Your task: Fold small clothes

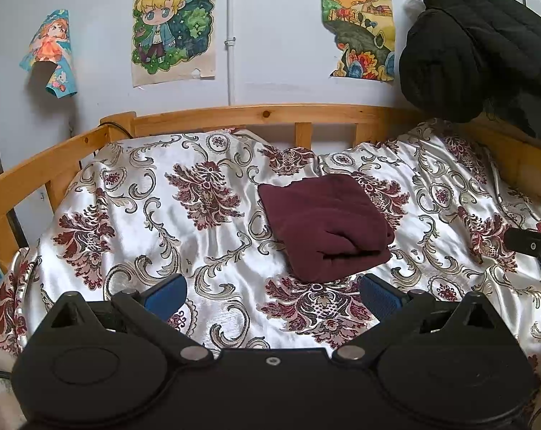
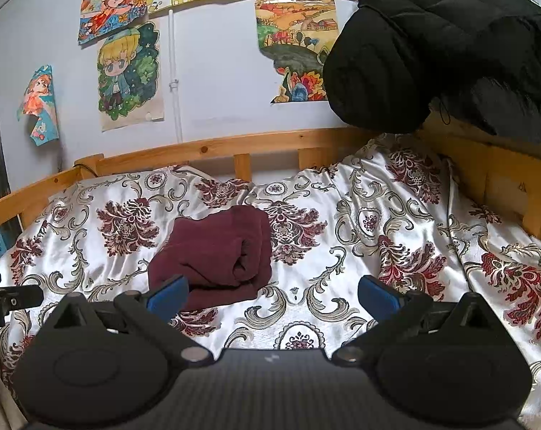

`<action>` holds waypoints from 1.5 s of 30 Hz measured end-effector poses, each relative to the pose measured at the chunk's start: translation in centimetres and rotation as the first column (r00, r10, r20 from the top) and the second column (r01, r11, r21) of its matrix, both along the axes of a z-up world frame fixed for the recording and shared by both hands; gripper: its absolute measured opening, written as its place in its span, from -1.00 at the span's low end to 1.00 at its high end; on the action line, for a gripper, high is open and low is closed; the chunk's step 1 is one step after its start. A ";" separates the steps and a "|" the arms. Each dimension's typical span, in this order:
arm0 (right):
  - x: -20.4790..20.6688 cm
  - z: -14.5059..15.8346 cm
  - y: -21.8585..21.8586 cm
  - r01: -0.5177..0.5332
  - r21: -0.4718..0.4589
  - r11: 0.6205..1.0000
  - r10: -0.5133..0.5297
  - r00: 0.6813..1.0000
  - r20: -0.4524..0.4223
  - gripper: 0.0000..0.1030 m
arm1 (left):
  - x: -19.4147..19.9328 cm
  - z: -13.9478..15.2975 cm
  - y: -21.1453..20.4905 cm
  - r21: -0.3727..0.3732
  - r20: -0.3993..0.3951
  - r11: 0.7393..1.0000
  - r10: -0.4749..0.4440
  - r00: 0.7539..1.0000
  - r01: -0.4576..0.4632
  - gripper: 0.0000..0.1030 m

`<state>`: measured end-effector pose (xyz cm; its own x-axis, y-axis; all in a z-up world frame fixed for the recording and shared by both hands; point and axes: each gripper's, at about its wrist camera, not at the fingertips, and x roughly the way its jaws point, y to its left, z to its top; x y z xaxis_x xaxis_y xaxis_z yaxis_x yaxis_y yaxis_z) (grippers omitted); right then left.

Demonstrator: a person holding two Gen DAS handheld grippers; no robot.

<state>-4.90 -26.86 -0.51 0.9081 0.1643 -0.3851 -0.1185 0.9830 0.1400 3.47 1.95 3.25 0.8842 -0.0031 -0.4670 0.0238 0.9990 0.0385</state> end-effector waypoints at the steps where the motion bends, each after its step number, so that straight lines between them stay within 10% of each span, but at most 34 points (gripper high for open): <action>1: 0.0 0.0 0.0 0.000 0.001 1.000 0.000 1.000 0.000 0.99 | 0.0 0.0 -0.1 0.000 0.001 1.000 0.000 1.000 0.000 0.99; 45: 0.0 0.0 0.0 0.001 0.004 1.000 -0.001 1.000 0.000 0.99 | -0.1 -0.2 -0.6 0.043 -0.030 0.999 0.028 0.999 -0.027 0.99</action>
